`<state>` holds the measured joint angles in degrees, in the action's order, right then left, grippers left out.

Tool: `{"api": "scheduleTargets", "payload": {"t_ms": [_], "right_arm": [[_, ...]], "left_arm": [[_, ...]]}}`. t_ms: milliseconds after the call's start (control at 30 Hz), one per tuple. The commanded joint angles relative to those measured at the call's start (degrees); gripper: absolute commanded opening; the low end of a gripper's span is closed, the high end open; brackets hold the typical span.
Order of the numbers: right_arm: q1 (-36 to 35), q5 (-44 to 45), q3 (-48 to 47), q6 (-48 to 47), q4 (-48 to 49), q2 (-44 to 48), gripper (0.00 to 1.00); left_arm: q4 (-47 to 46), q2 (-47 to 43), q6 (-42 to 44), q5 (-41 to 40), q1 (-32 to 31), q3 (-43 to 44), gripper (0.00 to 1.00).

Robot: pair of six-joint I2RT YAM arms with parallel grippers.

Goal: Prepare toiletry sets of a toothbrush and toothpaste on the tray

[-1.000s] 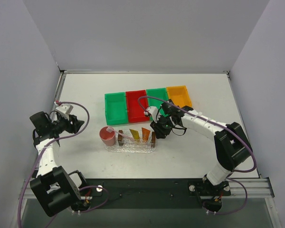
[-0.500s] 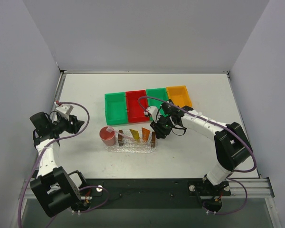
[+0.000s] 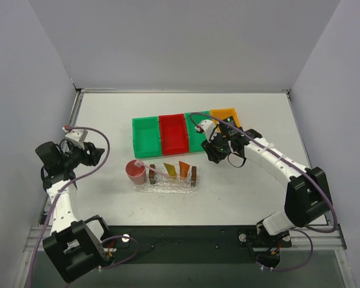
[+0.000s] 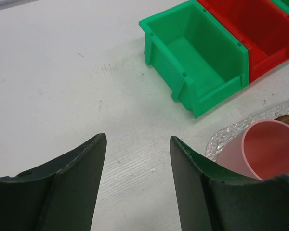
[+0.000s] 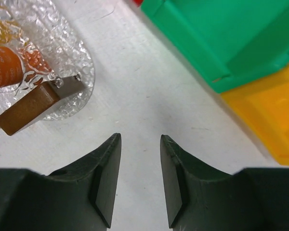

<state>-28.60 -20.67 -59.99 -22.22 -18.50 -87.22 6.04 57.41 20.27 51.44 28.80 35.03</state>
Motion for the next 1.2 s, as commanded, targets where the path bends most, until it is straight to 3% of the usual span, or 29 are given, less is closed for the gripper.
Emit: {"api": "scheduleTargets", "payload": {"t_ms": [0, 233, 467, 600, 700, 900, 1167], "right_arm": [[2.1, 5.8, -3.6, 2.1, -1.0, 7.8, 0.38], [8.5, 14.0, -3.0, 7.4, 4.1, 18.0, 0.54], [15.4, 25.4, -0.8, 13.3, 12.7, 26.9, 0.61], [15.7, 33.1, 1.9, 14.1, 17.0, 29.5, 0.89], [15.7, 34.7, 2.8, 14.0, 18.1, 30.9, 0.97], [15.7, 36.7, 1.3, 14.2, 17.4, 32.1, 0.99], [15.8, 39.7, 1.3, 14.5, 17.1, 32.8, 0.99]], "left_arm": [[-7.3, -2.3, -7.5, -1.5, 0.0, 0.5, 0.66], [-9.3, -2.0, -17.6, -5.2, 0.1, 3.6, 0.71], [-11.1, -1.0, -25.5, -7.6, 0.1, 6.7, 0.85], [-12.0, 0.2, -27.4, -7.9, -0.1, 8.9, 0.87], [-12.0, 1.0, -27.3, -9.1, -0.9, 11.5, 0.88], [-9.4, 1.7, -24.1, -15.7, -5.9, 16.0, 0.88], [-9.5, 0.0, -22.6, -21.4, -9.2, 14.8, 0.88]]}}
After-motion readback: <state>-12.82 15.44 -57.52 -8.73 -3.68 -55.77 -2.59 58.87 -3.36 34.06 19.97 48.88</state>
